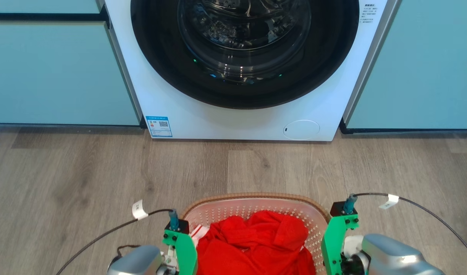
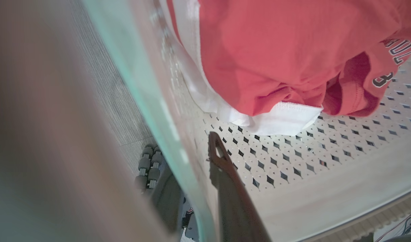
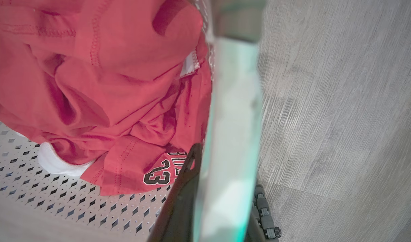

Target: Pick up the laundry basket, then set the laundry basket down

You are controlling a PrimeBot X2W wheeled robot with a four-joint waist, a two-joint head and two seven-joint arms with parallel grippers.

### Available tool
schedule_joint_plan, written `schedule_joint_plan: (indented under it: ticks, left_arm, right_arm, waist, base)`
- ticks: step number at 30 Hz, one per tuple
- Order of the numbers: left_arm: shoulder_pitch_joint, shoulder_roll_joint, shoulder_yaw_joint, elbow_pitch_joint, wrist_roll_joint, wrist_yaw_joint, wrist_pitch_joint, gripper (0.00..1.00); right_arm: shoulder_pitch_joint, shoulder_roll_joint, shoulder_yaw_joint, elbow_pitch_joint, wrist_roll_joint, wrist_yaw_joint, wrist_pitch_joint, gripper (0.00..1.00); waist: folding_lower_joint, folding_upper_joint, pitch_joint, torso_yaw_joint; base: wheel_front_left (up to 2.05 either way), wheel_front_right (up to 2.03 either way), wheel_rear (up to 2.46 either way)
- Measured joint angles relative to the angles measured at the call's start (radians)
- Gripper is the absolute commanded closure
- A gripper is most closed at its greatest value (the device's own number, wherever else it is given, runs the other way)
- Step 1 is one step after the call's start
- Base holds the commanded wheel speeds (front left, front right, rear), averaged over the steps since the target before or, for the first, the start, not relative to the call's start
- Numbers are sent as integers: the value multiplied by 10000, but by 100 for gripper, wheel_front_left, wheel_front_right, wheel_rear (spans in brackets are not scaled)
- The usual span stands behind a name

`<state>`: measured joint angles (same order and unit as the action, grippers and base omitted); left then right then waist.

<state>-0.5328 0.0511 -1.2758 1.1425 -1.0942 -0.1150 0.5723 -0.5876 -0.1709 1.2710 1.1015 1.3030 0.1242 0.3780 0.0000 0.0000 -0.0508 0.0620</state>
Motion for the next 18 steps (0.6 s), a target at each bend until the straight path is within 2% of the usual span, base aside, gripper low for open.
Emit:
schedule_joint_plan:
  ticks: [18]
  left_arm:
    - [-7,0,-38,-2,-104,-2,73,100]
  right_arm:
    - [0,0,15,29,38,0,38,100]
  waist:
    - [0,0,16,11]
  base:
    - [0,0,0]
